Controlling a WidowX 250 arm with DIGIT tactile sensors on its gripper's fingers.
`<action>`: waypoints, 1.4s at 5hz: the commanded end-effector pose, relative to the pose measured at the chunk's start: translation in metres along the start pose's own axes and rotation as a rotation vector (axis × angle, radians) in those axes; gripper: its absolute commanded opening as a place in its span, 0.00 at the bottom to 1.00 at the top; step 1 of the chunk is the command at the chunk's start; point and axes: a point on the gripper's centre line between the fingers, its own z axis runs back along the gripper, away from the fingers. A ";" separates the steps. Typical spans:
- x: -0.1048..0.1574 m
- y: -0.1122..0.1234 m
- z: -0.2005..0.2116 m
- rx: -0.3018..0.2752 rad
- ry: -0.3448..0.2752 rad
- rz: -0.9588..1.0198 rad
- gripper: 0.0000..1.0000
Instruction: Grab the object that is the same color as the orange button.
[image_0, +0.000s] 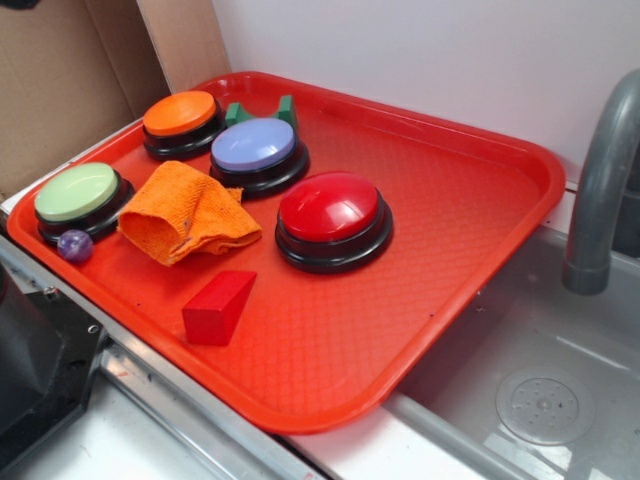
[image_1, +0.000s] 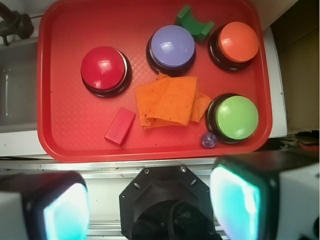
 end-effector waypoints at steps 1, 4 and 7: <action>0.000 0.000 0.000 0.000 0.000 0.000 1.00; 0.036 0.042 -0.061 0.045 -0.057 -0.107 1.00; 0.067 0.073 -0.170 0.044 -0.092 -0.203 1.00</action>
